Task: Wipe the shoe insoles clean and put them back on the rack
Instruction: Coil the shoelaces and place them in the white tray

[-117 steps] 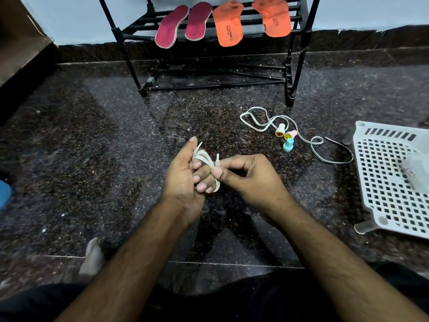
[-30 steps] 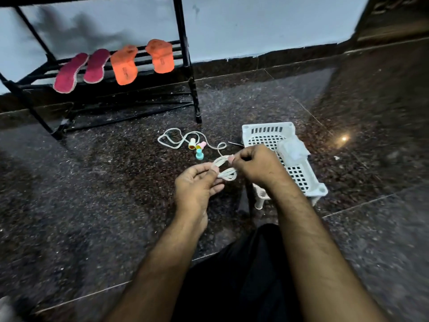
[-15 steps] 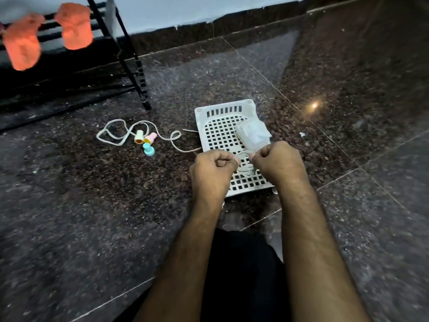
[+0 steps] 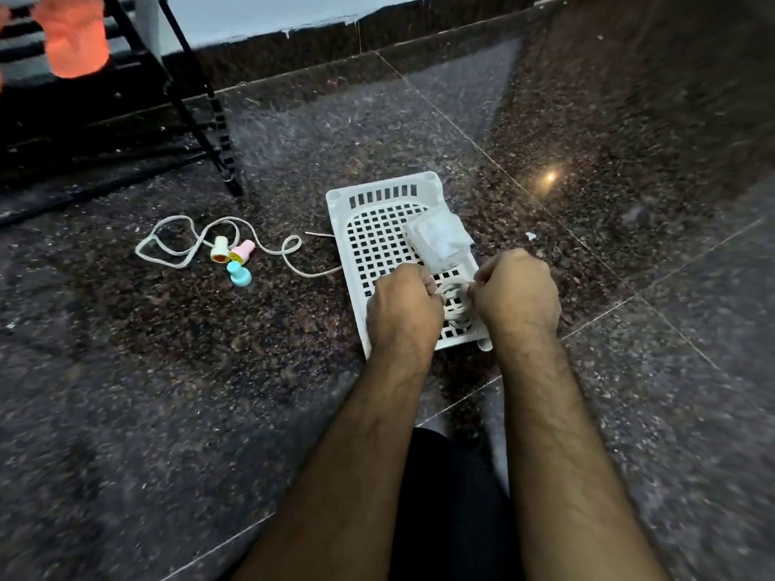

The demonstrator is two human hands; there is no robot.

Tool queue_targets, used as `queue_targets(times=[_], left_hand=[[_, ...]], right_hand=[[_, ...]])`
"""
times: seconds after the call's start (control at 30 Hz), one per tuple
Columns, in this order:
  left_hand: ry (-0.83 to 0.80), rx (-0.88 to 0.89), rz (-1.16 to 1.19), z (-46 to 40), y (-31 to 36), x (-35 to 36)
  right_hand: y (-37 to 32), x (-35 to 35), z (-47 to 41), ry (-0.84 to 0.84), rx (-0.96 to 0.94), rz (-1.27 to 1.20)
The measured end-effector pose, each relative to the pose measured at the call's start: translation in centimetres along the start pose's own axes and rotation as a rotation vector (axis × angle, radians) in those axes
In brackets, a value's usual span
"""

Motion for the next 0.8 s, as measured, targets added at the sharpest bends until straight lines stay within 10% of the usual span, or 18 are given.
queue_targets(times=[0.8], left_hand=[[0.532, -0.177, 0.104, 9.6, -13.9, -18.1]], right_hand=[[-17.4, 3.6, 17.3, -0.047, -0.594, -0.013]])
Point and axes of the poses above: each hand's wrist, its own z-axis away from the middle knuckle, its own x-axis out of the palm, y = z × x, the point moved 6 cm from there along -z, towards the middle knuckle, and after that the axes turned 3 degrees about y, right-handed, at the moved point
